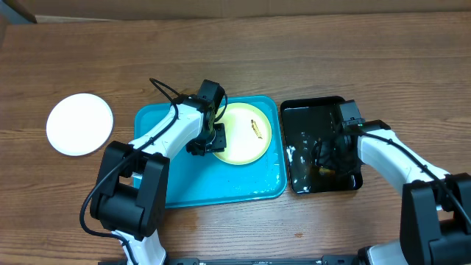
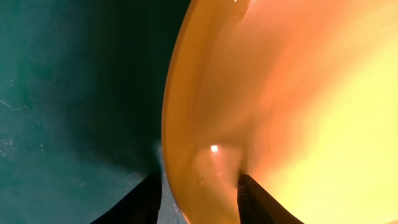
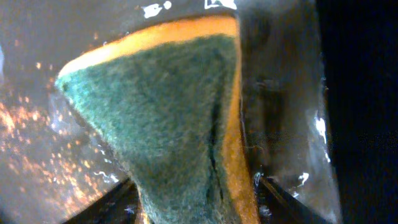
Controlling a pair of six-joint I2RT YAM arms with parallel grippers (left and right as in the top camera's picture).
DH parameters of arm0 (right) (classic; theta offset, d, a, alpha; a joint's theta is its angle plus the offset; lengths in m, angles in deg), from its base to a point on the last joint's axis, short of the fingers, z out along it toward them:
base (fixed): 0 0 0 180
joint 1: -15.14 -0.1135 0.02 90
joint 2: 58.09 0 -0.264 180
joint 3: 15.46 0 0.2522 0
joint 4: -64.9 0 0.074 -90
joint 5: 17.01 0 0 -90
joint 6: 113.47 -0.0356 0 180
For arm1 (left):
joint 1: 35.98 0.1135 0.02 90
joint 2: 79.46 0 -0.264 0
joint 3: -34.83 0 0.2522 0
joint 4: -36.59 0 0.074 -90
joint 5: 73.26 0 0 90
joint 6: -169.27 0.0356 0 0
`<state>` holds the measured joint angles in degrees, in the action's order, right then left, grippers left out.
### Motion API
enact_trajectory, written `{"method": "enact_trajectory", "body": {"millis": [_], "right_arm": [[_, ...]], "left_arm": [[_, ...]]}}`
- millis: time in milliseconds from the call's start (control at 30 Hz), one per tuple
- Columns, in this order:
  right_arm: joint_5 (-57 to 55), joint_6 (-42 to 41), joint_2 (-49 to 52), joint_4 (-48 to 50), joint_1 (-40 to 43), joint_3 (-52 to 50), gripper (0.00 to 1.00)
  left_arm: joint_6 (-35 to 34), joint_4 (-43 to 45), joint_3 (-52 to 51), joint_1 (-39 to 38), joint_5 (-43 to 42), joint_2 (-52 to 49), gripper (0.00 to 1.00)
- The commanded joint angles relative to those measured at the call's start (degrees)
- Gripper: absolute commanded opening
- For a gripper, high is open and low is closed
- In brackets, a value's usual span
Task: Clean dirty plates on tray and stack at the side
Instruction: 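Wipe the sponge around the black tray water with the right gripper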
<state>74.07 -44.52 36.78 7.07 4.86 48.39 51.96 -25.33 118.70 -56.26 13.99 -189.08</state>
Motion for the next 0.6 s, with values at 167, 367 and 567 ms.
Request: {"method": "enact_trajectory", "body": {"millis": [167, 367, 567], "right_arm": [[2.0, 0.0, -0.3, -0.5, -0.7, -0.4, 0.09], [0.0, 1.8, -0.3, -5.2, -0.6, 5.2, 0.70], [-3.1, 1.8, -0.2, -0.4, -0.6, 4.6, 0.69]], "left_arm": [[-0.6, 0.2, 0.4, 0.0, 0.4, -0.1, 0.42], [-0.6, 0.2, 0.4, 0.0, 0.4, -0.1, 0.66], [-0.6, 0.5, 0.4, 0.0, 0.4, -0.1, 1.00]]}}
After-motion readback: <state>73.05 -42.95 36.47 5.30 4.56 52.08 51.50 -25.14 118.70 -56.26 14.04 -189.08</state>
